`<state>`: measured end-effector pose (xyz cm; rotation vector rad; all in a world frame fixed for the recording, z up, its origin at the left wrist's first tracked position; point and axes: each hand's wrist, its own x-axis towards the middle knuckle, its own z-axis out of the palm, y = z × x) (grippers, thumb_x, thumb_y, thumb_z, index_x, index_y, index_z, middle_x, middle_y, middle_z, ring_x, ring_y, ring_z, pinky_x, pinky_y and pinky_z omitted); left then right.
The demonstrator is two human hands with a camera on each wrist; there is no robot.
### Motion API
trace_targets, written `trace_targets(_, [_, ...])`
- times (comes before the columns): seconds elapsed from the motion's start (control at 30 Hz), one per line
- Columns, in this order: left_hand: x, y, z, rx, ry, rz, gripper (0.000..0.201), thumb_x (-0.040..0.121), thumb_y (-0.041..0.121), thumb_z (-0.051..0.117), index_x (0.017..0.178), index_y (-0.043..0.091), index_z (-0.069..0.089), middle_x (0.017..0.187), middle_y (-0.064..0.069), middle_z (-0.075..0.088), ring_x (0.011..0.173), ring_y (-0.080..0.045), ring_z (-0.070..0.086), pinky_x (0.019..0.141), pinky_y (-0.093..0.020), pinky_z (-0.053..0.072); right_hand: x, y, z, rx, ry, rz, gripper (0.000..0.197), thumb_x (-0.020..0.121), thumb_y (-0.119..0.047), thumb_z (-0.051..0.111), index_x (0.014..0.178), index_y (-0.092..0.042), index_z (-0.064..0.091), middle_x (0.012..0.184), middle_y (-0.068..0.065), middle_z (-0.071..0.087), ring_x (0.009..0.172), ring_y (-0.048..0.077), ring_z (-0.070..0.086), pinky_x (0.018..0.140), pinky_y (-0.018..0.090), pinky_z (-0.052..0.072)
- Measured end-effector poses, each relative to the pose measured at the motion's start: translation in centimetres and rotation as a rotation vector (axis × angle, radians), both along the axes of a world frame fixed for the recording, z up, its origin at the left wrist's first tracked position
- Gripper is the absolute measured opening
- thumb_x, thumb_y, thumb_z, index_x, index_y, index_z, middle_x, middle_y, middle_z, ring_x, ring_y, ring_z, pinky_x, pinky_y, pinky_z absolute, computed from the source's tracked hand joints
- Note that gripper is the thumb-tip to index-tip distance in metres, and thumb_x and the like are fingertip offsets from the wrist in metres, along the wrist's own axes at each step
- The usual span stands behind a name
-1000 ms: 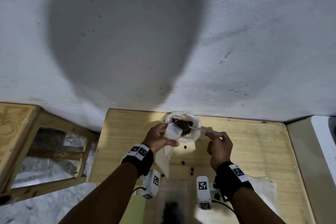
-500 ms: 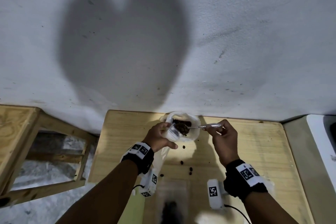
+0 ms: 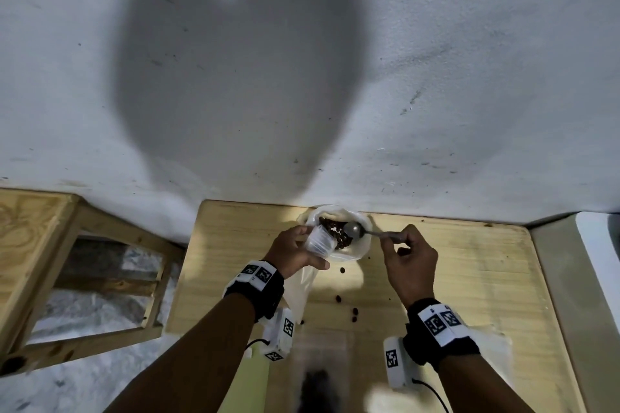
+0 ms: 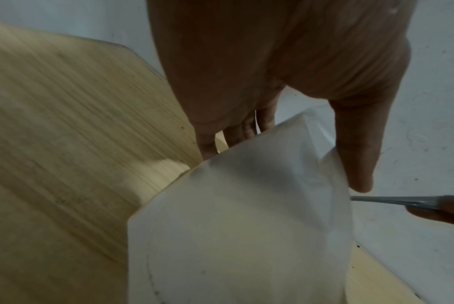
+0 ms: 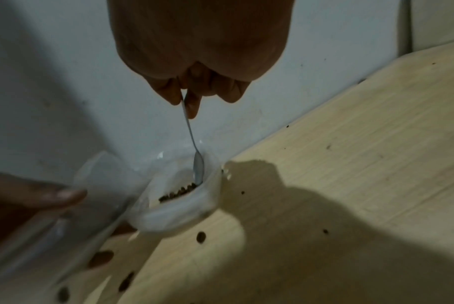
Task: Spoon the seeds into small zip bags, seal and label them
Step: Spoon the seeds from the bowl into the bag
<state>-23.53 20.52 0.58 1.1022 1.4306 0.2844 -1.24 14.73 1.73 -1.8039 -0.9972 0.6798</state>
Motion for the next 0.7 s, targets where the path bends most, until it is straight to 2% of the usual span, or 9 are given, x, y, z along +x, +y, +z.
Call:
trace_targets(0.07, [0.0, 0.0, -0.1, 0.009, 0.008, -0.008, 0.099, 0.047, 0.024, 0.095, 0.137, 0.019, 0.053, 0.128, 0.003, 0.061, 0.116, -0.017, 0.058, 0.096, -0.032, 0.049, -0.6, -0.1, -1.3, -0.022, -0.01, 0.014, 0.033, 0.086, -0.007, 0.071, 0.067, -0.019, 0.047, 0.063, 0.015, 0.063, 0.041, 0.019, 0.039, 0.046, 0.025, 0.034])
trace_targets(0.13, [0.0, -0.1, -0.2, 0.017, 0.015, -0.014, 0.096, 0.054, 0.016, 0.094, 0.138, 0.017, 0.05, 0.129, 0.005, 0.056, 0.118, -0.015, 0.054, 0.095, -0.029, 0.047, -1.1, -0.3, -2.4, -0.038, 0.04, -0.012, 0.037, 0.087, -0.007, 0.072, 0.066, -0.02, 0.045, 0.067, 0.01, 0.066, 0.052, 0.028, 0.052, 0.05, 0.027, 0.038])
trace_targets(0.17, [0.1, -0.2, -0.3, 0.013, 0.013, -0.017, 0.095, 0.055, 0.014, 0.094, 0.139, 0.017, 0.05, 0.129, 0.006, 0.055, 0.117, -0.014, 0.052, 0.095, -0.028, 0.046, -1.5, -0.4, -2.9, -0.048, 0.074, -0.032, 0.038, 0.087, -0.007, 0.073, 0.066, -0.019, 0.044, 0.068, 0.009, 0.065, 0.057, 0.027, 0.055, 0.053, 0.028, 0.039])
trace_targets(0.27, [0.3, -0.3, -0.4, 0.009, 0.007, -0.015, 0.096, 0.054, 0.013, 0.094, 0.14, 0.017, 0.05, 0.134, 0.003, 0.055, 0.118, -0.014, 0.051, 0.097, -0.029, 0.047, -2.6, -0.4, -3.7, -0.093, 0.166, -0.065, 0.041, 0.086, -0.006, 0.074, 0.063, -0.013, 0.042, 0.061, -0.001, 0.057, 0.063, 0.006, 0.054, 0.063, 0.029, 0.041])
trace_targets(0.3, [0.4, -0.3, -0.5, 0.008, 0.006, -0.01, 0.096, 0.054, 0.013, 0.094, 0.14, 0.017, 0.05, 0.134, 0.002, 0.056, 0.12, -0.015, 0.053, 0.098, -0.03, 0.048, -2.8, -0.5, -4.1, -0.113, 0.193, -0.069, 0.042, 0.086, -0.006, 0.075, 0.062, -0.014, 0.041, 0.06, -0.003, 0.054, 0.063, 0.003, 0.052, 0.064, 0.03, 0.041])
trace_targets(0.4, [0.6, -0.2, -0.7, 0.012, -0.001, 0.006, 0.094, 0.055, 0.012, 0.093, 0.138, 0.018, 0.051, 0.132, 0.003, 0.056, 0.12, -0.017, 0.054, 0.097, -0.031, 0.048, -3.7, -0.5, -5.1, -0.171, 0.307, -0.065, 0.047, 0.083, -0.007, 0.077, 0.055, -0.023, 0.042, 0.06, -0.004, 0.052, 0.067, 0.014, 0.052, 0.068, 0.033, 0.042])
trace_targets(0.5, [0.7, -0.1, -0.8, 0.014, -0.019, 0.021, 0.091, 0.052, 0.013, 0.094, 0.133, 0.021, 0.054, 0.129, 0.003, 0.059, 0.119, -0.017, 0.056, 0.098, -0.033, 0.05, -4.4, -0.4, -5.1, -0.229, 0.419, -0.092, 0.048, 0.081, -0.002, 0.076, 0.051, -0.026, 0.047, 0.057, -0.009, 0.049, 0.066, 0.015, 0.05, 0.065, 0.032, 0.041])
trace_targets(0.7, [0.4, 0.2, -0.6, 0.027, -0.014, 0.007, 0.088, 0.053, 0.011, 0.094, 0.131, 0.023, 0.055, 0.127, 0.003, 0.058, 0.115, -0.016, 0.055, 0.089, -0.026, 0.048, -2.8, 0.1, -4.4, -0.284, 0.6, -0.268, 0.043, 0.071, -0.008, 0.078, 0.053, -0.023, 0.042, 0.071, 0.012, 0.047, 0.055, 0.015, 0.032, 0.053, 0.028, 0.026])
